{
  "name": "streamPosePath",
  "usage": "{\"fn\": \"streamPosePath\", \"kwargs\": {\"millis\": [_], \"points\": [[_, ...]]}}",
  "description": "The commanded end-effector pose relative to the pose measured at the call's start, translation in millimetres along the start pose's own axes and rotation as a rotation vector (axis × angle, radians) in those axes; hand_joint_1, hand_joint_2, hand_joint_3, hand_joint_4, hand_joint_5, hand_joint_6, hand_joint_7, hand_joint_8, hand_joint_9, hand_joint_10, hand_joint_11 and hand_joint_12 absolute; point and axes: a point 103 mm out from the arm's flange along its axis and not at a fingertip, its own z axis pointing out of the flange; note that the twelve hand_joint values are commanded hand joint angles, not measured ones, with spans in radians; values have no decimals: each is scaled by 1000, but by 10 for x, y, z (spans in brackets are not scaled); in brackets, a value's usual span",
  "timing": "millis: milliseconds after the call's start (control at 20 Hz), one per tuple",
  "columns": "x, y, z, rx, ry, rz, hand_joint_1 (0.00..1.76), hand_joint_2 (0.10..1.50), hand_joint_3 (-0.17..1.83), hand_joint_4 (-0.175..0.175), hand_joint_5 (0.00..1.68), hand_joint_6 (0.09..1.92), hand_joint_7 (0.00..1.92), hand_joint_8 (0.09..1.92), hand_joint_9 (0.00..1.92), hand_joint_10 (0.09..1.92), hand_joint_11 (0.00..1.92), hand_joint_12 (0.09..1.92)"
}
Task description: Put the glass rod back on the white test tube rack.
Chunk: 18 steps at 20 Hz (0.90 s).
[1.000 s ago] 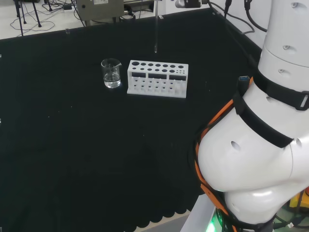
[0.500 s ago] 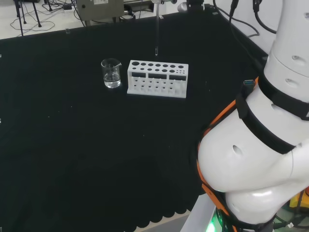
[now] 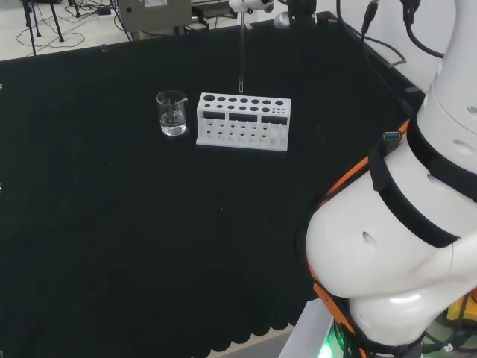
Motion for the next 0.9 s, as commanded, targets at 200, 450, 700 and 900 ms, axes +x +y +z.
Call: {"fn": "streamPosePath", "kwargs": {"millis": [200, 450, 700, 900], "points": [[115, -130, 73, 26, 18, -15, 1301, 1124, -175, -175, 1226, 296, 1151, 1067, 1760, 668, 1212, 746], [96, -57, 142, 36, 24, -9, 1301, 1124, -175, -175, 1226, 297, 1151, 1067, 1760, 668, 1213, 746], [57, -13, 153, 42, 29, 3, 1301, 1124, -175, -175, 1226, 297, 1151, 1067, 1760, 669, 1213, 745], [-18, 50, 167, 39, 23, 14, 1301, 1124, -175, -175, 1225, 297, 1151, 1067, 1760, 669, 1213, 745]]}}
